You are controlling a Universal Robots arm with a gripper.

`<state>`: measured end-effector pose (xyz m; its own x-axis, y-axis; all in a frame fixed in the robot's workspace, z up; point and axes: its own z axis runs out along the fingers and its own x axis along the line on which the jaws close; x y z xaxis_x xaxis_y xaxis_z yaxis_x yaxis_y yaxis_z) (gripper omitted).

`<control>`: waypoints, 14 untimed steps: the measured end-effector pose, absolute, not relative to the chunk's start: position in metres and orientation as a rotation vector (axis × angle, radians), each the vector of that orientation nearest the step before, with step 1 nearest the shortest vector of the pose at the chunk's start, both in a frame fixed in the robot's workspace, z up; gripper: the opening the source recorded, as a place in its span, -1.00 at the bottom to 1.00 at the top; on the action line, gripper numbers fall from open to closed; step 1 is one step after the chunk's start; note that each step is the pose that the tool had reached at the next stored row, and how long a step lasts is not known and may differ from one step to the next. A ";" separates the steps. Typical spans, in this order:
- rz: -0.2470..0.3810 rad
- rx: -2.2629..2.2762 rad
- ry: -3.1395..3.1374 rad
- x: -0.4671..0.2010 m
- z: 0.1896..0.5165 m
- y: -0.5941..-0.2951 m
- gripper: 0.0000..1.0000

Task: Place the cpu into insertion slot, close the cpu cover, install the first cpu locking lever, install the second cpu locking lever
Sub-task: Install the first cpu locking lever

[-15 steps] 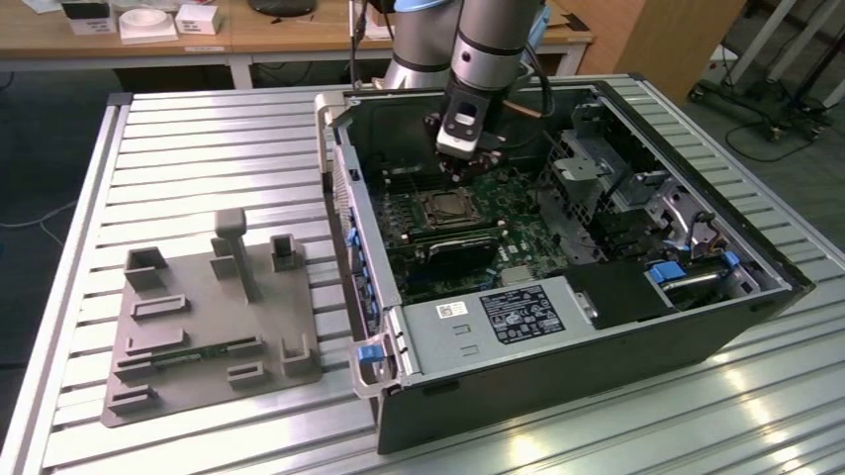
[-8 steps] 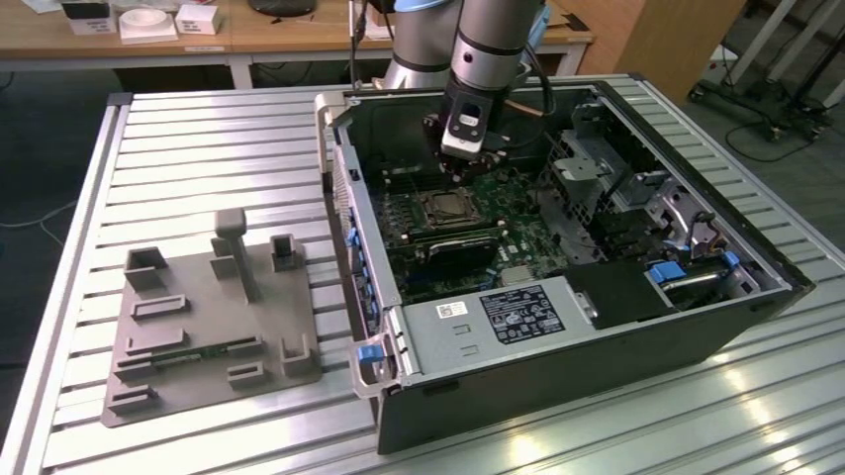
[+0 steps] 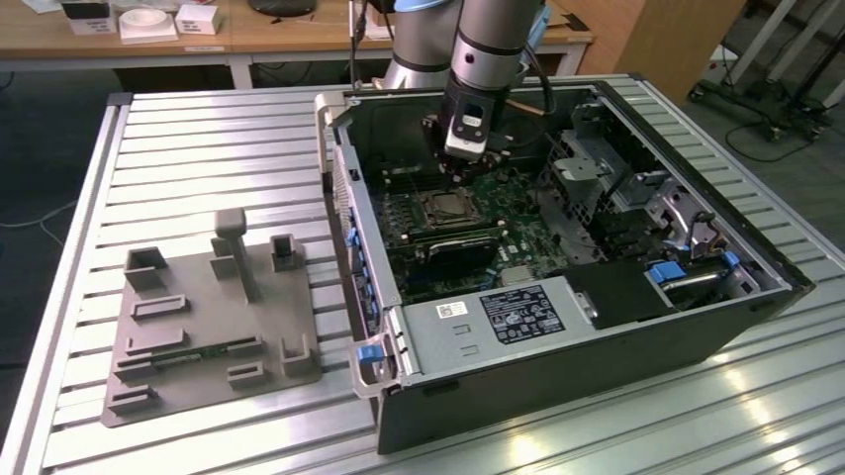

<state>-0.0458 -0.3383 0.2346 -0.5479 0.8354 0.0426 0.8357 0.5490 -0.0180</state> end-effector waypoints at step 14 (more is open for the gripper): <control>-0.006 -1.450 -2.735 -0.046 0.235 -0.338 -0.80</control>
